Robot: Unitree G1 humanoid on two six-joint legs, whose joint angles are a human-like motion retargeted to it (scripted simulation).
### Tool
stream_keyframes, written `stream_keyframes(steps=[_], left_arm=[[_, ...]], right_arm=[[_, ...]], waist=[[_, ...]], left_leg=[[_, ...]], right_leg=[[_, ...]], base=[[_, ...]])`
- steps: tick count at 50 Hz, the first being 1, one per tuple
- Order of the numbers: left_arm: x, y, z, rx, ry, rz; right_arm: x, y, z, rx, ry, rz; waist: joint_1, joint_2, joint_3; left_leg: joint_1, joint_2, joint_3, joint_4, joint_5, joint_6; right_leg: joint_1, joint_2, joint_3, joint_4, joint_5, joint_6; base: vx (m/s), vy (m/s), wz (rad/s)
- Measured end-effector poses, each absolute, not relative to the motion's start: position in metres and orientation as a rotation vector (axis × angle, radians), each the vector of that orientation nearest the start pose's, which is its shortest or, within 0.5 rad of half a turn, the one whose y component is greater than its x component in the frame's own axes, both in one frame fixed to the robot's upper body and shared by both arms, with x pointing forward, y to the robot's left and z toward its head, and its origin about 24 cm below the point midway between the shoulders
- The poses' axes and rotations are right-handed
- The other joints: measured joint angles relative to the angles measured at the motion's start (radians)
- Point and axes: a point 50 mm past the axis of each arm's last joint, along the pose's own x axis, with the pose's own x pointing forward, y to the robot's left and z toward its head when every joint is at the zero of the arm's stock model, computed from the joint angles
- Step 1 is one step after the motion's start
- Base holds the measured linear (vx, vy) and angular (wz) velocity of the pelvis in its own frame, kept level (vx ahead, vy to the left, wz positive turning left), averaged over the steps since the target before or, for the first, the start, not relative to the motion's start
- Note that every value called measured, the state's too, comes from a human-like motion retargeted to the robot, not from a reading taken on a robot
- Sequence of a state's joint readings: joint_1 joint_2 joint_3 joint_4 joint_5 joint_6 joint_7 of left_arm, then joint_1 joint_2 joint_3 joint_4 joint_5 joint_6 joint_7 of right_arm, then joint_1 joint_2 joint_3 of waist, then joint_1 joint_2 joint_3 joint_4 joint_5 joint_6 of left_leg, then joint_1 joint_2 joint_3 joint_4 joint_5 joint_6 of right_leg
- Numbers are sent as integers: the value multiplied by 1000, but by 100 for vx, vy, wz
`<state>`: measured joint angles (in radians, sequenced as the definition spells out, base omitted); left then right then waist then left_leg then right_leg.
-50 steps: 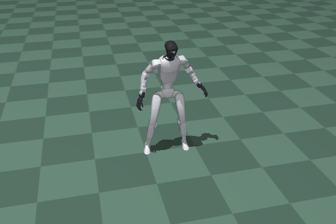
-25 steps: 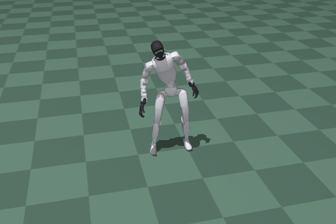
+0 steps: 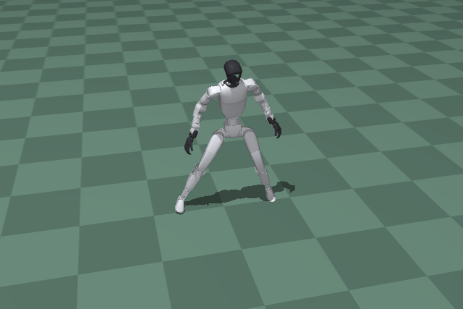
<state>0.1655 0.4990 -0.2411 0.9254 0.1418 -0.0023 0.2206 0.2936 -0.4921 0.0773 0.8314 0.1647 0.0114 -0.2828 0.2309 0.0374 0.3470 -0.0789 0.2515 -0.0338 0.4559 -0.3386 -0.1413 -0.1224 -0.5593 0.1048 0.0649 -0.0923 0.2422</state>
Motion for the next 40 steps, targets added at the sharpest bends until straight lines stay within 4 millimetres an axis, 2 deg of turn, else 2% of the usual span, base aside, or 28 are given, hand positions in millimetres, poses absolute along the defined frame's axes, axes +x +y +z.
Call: stream_keyframes(steps=[2, 5, 9, 12, 15, 17, 18, 20, 23, 25, 27, 29, 31, 34, 35, 37, 38, 40], left_arm=[[91, 321, -116, 832, 1061, 137], [89, 335, -110, 784, 1074, 286], [82, 346, -108, 629, 1090, 541], [85, 353, -107, 604, 1115, 599], [103, 360, -101, 678, 1131, 523], [122, 362, -94, 740, 1109, 461], [132, 361, -91, 763, 1088, 434], [151, 357, -85, 782, 1020, 426], [184, 332, -79, 698, 869, 424], [200, 315, -75, 614, 763, 428], [213, 299, -68, 520, 661, 426], [221, 289, -62, 443, 591, 415], [222, 283, -60, 376, 552, 403], [207, 283, -68, 305, 574, 419], [197, 284, -73, 296, 603, 432], [175, 282, -90, 309, 690, 444], [161, 283, -98, 317, 744, 457], [132, 280, -115, 358, 860, 440]], right_arm=[[58, -311, -120, -485, 1074, -417], [68, -283, -126, -483, 1037, -299], [76, -257, -127, -445, 984, -153], [74, -247, -129, -407, 988, -99], [69, -239, -134, -377, 1021, -40], [66, -239, -135, -398, 1037, -6], [63, -240, -136, -403, 1048, 14], [56, -247, -135, -441, 1064, 21], [53, -266, -131, -483, 1091, 21], [52, -280, -126, -525, 1097, -12], [58, -294, -121, -563, 1082, -63], [65, -303, -116, -586, 1057, -108], [75, -309, -111, -598, 1018, -148], [97, -316, -101, -616, 933, -202], [104, -316, -98, -620, 905, -212], [114, -320, -90, -766, 866, -131], [123, -318, -89, -677, 837, -202], [131, -317, -88, -647, 814, -230]], waist=[[16, -26, 23], [31, -46, 44], [7, -64, 33], [-18, -96, 15], [-32, -126, 1], [-40, -133, -4], [-46, -137, -6], [-48, -146, 3], [-90, -106, 2], [-109, -76, 1], [-112, -49, 4], [-102, -30, 2], [-94, -13, -2], [-97, 21, -3], [-99, 32, -5], [-106, 56, -7], [-118, 61, -11], [-143, 68, -14]], left_leg=[[-12, -32, 0, -9, 18, 25], [14, -47, 5, -102, 72, 63], [35, -38, 2, -232, 146, 83], [31, -48, -4, -293, 180, 92], [31, -58, -9, -337, 204, 101], [31, -58, -16, -355, 215, 99], [25, -62, -22, -351, 214, 99], [47, -73, -27, -366, 207, 91], [39, -65, -61, -385, 232, 86], [42, -53, -71, -388, 233, 77], [45, -38, -63, -382, 226, 70], [49, -24, -43, -373, 220, 64], [51, -9, -24, -367, 219, 60], [59, 30, 0, -376, 232, 46], [63, 48, 13, -381, 239, 41], [65, 78, 43, -380, 252, 38], [63, 91, 53, -381, 260, 34], [42, 86, 45, -339, 250, 28]], right_leg=[[-9, 28, 52, 10, 10, 2], [-33, 119, 68, 94, 22, 13], [-61, 272, -55, 233, -31, -13], [-64, 366, -147, 269, -71, -83], [-62, 412, -215, 269, -120, -219], [-84, 411, -219, 305, -135, -286], [-106, 403, -207, 343, -133, -292], [-156, 387, -148, 454, -124, -245], [-141, 416, -5, 403, -80, -177], [-119, 410, 53, 359, -105, -147], [-105, 350, -5, 320, -134, -148], [-97, 268, -135, 290, -115, -163], [-90, 216, -245, 266, -62, -169], [-109, 235, -274, 273, -39, -165], [-123, 255, -264, 287, -51, -169], [-148, 292, -253, 312, -81, -183], [-152, 310, -258, 311, -87, -197], [-142, 333, -271, 306, -97, -210]], base=[[-18, 47, 17], [-14, 34, 7], [-11, 21, 19], [-8, 11, 24], [-7, 5, 15], [-5, 2, 23], [-3, 0, 28], [0, -4, 26], [-5, -5, 47], [-3, -12, 22], [0, -21, -19], [1, -28, -51], [2, -34, -52], [3, -40, -52], [4, -44, -64], [5, -46, -54], [7, -45, -27], [9, -43, -3]])
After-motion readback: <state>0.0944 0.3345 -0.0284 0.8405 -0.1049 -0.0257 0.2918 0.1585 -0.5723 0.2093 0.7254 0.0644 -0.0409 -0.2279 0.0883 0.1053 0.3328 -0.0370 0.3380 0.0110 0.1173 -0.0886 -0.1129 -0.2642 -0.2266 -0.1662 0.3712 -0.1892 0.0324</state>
